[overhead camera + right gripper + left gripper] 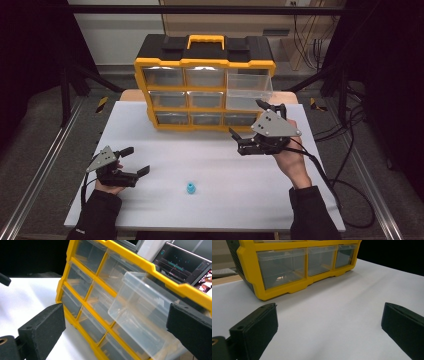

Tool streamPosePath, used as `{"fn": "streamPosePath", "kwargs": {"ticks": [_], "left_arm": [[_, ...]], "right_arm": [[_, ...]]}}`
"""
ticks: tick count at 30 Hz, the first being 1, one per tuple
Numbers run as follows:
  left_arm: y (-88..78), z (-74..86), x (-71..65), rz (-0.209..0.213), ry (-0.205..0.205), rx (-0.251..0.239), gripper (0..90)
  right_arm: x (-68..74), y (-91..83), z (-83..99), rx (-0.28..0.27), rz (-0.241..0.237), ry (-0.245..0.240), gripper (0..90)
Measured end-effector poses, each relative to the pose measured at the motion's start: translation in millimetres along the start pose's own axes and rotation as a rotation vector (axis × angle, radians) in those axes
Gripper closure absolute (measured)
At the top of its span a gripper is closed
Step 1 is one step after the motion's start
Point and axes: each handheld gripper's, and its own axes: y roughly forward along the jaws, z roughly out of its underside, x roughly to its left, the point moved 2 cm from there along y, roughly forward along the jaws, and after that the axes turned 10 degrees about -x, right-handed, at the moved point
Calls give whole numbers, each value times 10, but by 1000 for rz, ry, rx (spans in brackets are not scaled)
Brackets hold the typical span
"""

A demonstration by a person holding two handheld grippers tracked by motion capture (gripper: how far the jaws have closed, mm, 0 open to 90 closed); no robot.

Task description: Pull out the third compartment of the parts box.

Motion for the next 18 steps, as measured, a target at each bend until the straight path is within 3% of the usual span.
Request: {"fn": "streamPosePath", "kwargs": {"ticks": [3, 9, 18], "left_arm": [[0, 1, -1, 0, 1, 1, 5], [2, 4, -3, -3, 3, 5, 5], [7, 9, -9, -2, 1, 8, 5]], "right_arm": [[13, -45, 53, -8, -14, 49, 26], [28, -119, 187, -14, 30, 124, 27], [113, -138, 456, 1, 0, 245, 16]]}}
